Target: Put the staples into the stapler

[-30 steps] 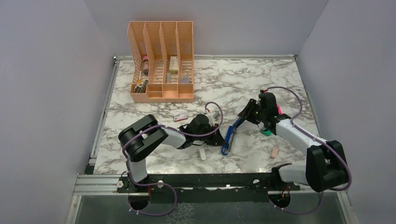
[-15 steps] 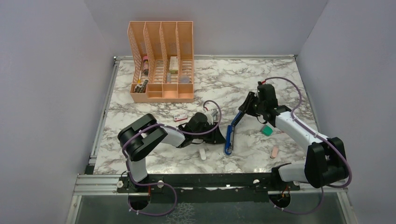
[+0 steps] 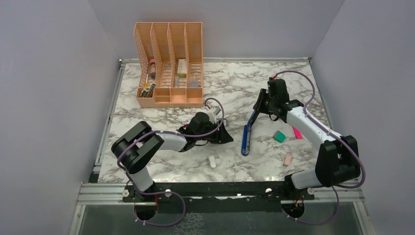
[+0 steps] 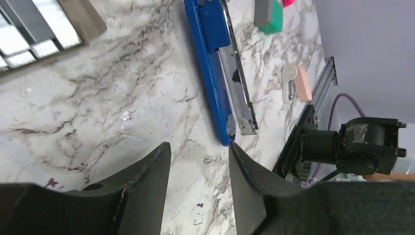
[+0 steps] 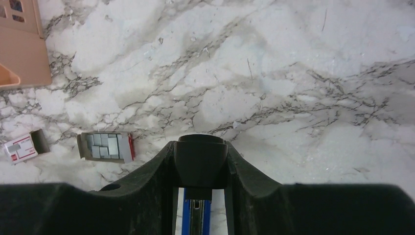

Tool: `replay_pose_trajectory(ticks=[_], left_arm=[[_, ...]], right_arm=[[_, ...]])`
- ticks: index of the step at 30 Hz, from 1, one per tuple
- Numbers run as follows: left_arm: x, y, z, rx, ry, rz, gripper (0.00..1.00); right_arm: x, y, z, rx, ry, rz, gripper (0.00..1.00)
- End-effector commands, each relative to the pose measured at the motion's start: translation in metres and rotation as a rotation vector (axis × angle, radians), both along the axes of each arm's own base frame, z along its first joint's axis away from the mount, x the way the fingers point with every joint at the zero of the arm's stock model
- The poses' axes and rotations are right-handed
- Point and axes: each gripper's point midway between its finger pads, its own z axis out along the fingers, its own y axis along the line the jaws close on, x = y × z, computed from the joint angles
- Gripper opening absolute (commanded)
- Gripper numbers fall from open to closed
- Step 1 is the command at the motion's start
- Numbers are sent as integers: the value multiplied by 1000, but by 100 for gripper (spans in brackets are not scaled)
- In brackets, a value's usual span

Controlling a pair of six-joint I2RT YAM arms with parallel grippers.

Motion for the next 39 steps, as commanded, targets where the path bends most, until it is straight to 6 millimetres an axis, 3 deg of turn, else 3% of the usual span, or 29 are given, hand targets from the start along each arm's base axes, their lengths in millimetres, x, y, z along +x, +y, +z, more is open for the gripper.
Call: replay_pose_trajectory(ticks=[1,13,24,34,39], left_arm=[[15,15,17,37,-92,44,49],[40,58,11,280,-171,146,53],[47,71,3,344,-187,162,54],[48,74,-3,367,-193,154,53],[50,75,0,369,-198,162,53]], right_arm=[[20,-12,18,-93,-42,-32,26],[58,-24,12,-229,11,-71,27],[91,-17,10,-270,18,-43,28],[92,-8,1,-261,50,37,45],[93,-2,14,-225,16,42,57]])
